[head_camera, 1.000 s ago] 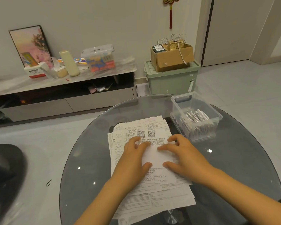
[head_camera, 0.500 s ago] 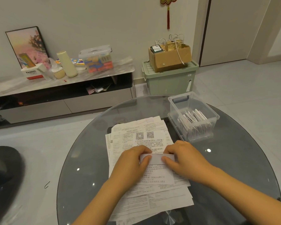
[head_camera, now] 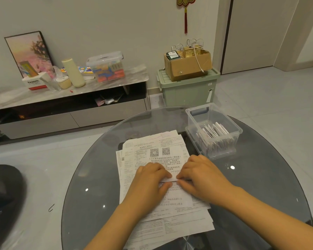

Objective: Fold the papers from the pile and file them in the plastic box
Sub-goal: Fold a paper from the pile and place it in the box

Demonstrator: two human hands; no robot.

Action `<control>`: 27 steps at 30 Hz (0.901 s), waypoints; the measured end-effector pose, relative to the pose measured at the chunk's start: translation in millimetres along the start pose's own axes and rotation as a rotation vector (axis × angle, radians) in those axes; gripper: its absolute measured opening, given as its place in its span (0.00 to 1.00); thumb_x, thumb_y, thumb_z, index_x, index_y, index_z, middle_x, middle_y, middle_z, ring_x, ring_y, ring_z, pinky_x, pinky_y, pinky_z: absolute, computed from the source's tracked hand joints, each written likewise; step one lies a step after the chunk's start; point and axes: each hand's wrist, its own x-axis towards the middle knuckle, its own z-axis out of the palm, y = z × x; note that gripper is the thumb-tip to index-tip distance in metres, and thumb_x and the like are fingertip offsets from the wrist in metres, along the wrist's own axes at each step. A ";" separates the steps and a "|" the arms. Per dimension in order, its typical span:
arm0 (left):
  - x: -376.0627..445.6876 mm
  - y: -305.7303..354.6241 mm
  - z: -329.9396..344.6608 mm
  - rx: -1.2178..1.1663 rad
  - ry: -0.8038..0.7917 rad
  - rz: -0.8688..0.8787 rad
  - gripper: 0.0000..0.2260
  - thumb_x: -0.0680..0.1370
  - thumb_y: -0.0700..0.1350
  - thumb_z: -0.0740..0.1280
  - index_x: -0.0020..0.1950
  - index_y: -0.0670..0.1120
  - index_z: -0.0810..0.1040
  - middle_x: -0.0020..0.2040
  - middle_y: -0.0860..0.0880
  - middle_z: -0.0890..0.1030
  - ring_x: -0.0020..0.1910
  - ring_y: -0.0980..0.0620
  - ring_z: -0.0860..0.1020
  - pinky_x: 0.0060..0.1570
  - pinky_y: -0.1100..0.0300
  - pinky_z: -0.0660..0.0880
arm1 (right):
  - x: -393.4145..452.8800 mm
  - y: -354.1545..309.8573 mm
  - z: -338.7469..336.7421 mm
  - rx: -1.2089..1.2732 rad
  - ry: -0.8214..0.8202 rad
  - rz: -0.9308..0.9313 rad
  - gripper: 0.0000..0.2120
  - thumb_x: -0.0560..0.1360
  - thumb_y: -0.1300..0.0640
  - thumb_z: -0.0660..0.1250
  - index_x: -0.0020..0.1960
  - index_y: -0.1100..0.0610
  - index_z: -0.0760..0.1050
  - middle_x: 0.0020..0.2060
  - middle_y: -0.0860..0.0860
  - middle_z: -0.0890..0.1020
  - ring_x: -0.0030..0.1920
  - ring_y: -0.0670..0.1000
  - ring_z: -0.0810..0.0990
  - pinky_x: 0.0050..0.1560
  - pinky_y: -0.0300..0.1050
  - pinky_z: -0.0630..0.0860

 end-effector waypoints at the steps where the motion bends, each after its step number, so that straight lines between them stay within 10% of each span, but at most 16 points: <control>1: 0.3 0.4 -0.4 -0.009 0.025 0.009 0.10 0.79 0.54 0.62 0.58 0.56 0.78 0.54 0.61 0.74 0.55 0.62 0.67 0.60 0.65 0.61 | 0.9 0.0 1.1 -0.010 0.015 0.010 0.18 0.75 0.44 0.55 0.44 0.48 0.82 0.37 0.43 0.81 0.42 0.47 0.73 0.46 0.42 0.69; 8: 6.0 6.1 -10.5 -0.299 0.199 -0.140 0.04 0.75 0.47 0.70 0.43 0.56 0.82 0.41 0.62 0.78 0.46 0.63 0.74 0.47 0.73 0.67 | 5.2 -6.1 -19.1 0.063 0.142 0.039 0.10 0.75 0.50 0.63 0.43 0.51 0.82 0.36 0.45 0.79 0.39 0.45 0.68 0.36 0.31 0.58; 13: 5.1 19.5 -19.6 -0.606 0.204 -0.318 0.08 0.73 0.45 0.71 0.39 0.59 0.82 0.40 0.63 0.82 0.42 0.65 0.76 0.43 0.71 0.70 | 0.8 -4.8 -34.6 0.178 0.066 0.092 0.10 0.78 0.51 0.61 0.50 0.54 0.80 0.42 0.45 0.76 0.46 0.44 0.68 0.47 0.38 0.67; 21: -1.8 55.0 -15.0 -0.615 0.345 -0.232 0.04 0.75 0.48 0.69 0.45 0.55 0.84 0.44 0.59 0.82 0.47 0.64 0.76 0.43 0.72 0.71 | -15.6 -13.1 -43.7 0.593 0.121 0.419 0.08 0.75 0.53 0.66 0.44 0.54 0.83 0.36 0.50 0.84 0.39 0.49 0.80 0.41 0.40 0.76; 27: 2.0 66.8 -11.3 -0.643 0.216 -0.214 0.21 0.73 0.61 0.55 0.52 0.52 0.83 0.53 0.58 0.79 0.52 0.62 0.75 0.47 0.77 0.68 | -16.6 -10.1 -58.2 0.755 0.187 0.539 0.07 0.75 0.56 0.67 0.46 0.54 0.84 0.37 0.45 0.83 0.40 0.43 0.79 0.40 0.35 0.75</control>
